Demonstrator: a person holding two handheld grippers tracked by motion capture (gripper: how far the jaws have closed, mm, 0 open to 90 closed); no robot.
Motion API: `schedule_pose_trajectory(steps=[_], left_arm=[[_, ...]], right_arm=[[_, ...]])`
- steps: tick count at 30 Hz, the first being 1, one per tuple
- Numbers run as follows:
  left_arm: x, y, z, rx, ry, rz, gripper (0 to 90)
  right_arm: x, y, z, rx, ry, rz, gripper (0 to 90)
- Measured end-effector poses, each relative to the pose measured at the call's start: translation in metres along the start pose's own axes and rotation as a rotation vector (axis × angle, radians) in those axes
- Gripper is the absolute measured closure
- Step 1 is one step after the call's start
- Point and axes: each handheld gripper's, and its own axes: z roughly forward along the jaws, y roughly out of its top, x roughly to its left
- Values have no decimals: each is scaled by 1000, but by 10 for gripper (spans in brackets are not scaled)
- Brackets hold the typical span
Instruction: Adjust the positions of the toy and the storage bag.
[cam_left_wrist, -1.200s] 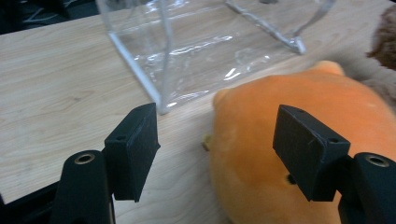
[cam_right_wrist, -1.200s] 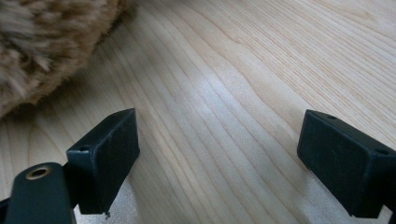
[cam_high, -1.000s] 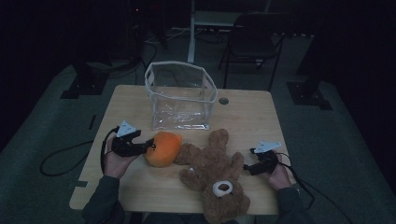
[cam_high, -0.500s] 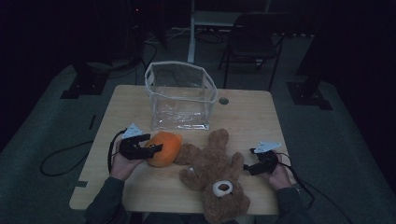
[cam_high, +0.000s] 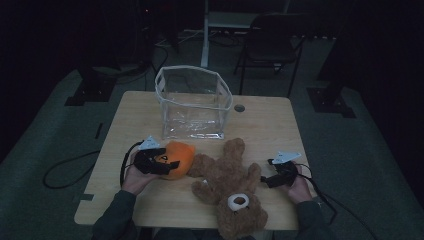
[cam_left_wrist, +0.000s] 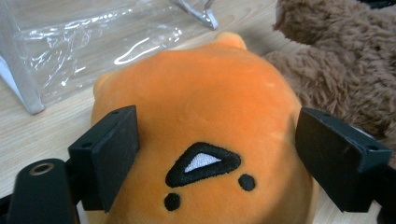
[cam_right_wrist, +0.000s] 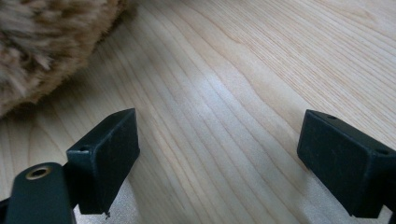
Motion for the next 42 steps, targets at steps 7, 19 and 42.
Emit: schedule_pose_trajectory(steps=[7,19,42], left_arm=[[3,1,-6,-2,21,-6,431],[1,3,-14,-35,84,23,557],[61,16,-59,-94,373,-61,585]], right_arm=[[0,0,0,0,0,0,122],[0,0,0,0,0,0,123],[0,0,0,-1,1,-3,123]])
